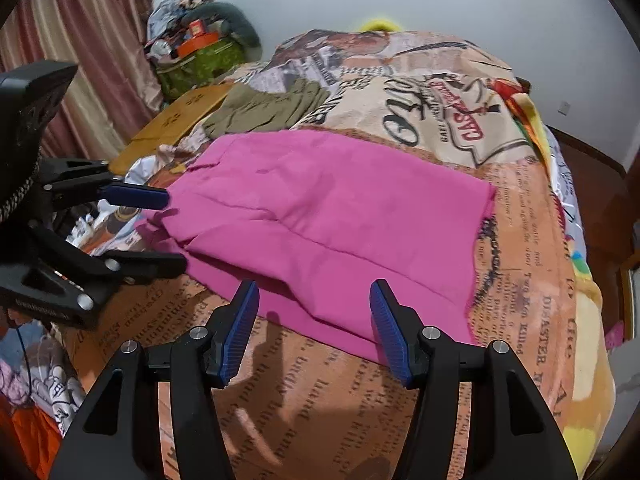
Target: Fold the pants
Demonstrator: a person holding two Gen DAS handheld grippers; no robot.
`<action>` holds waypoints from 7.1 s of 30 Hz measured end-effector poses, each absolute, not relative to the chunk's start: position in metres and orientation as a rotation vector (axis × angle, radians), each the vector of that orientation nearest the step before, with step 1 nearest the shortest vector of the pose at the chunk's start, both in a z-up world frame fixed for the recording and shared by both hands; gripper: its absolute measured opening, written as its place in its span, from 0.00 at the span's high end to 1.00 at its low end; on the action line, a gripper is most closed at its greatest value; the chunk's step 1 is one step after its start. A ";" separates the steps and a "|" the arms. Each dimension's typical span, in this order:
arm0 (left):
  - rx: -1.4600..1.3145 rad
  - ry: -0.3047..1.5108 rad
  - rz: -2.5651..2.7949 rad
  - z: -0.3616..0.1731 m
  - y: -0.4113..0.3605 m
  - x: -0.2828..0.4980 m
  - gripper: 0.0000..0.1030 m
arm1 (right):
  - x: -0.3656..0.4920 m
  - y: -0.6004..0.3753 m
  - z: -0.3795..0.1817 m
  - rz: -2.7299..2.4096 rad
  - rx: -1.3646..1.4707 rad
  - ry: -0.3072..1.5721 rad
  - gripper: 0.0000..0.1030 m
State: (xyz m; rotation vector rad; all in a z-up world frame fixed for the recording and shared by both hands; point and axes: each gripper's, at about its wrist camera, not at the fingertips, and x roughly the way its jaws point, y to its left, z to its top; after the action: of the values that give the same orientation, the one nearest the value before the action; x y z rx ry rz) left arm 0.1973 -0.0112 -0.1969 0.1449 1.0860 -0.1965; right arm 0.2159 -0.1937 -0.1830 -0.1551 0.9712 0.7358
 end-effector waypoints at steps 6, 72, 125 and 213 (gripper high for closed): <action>0.076 1.031 -0.108 -0.178 0.025 0.199 0.22 | 0.221 -0.217 -0.172 0.651 -0.126 0.924 0.33; -0.095 1.085 -0.056 -0.204 0.055 0.181 0.71 | 0.237 -0.281 -0.218 0.529 0.095 1.030 0.96; -0.115 1.054 0.098 -0.212 0.085 0.186 0.83 | 0.221 -0.253 -0.224 0.585 0.127 1.031 0.96; 0.045 1.028 -0.012 -0.234 0.043 0.183 0.22 | 0.225 -0.208 -0.224 0.604 -0.056 1.066 0.41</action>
State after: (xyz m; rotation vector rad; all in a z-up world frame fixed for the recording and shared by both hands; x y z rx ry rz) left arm 0.1827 0.0430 -0.2340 0.0447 1.0282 -0.0116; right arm 0.2254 -0.2079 -0.2238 -0.0563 1.0663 0.6036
